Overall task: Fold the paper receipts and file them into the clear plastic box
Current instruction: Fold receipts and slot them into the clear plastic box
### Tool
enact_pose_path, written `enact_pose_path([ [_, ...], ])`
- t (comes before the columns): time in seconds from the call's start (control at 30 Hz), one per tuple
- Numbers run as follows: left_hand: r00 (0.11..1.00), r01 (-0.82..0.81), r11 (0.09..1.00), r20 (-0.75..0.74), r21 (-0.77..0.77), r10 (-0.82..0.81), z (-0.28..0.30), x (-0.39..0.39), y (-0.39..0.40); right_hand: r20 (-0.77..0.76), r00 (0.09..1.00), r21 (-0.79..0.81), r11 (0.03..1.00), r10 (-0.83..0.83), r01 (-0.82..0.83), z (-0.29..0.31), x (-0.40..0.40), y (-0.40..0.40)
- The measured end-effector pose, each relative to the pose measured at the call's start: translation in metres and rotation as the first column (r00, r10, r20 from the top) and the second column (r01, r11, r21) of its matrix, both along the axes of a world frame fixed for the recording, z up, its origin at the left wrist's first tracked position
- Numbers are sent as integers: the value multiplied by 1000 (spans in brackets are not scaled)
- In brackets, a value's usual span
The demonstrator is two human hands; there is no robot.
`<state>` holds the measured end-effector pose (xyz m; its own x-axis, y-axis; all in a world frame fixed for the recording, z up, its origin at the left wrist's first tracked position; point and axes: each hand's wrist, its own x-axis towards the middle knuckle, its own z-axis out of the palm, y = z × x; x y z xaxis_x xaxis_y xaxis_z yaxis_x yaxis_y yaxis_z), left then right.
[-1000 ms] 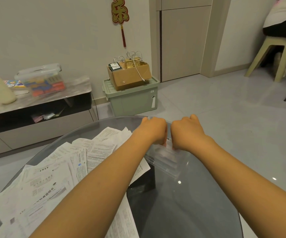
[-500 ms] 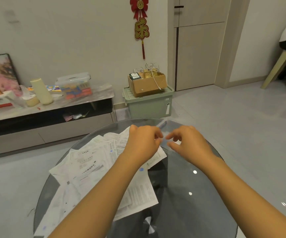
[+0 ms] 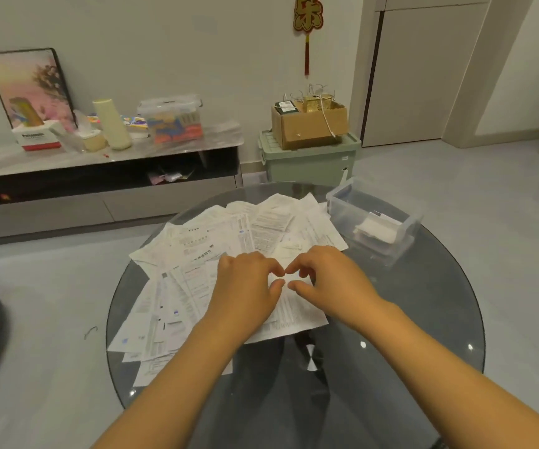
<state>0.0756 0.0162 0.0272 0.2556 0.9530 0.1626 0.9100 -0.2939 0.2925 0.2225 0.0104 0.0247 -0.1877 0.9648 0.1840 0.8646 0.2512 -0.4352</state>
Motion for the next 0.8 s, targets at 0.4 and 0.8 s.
enact_pose_path([
  [0.4,979,85,960,-155,-267,-130,-32,-62,-18,109,967,-149,966,230,-213,-25,-19,-3],
  [0.8,979,152,963,165,-222,-116,-28,-79,-31,-31,963,-186,945,268,-269,-21,-18,-7],
])
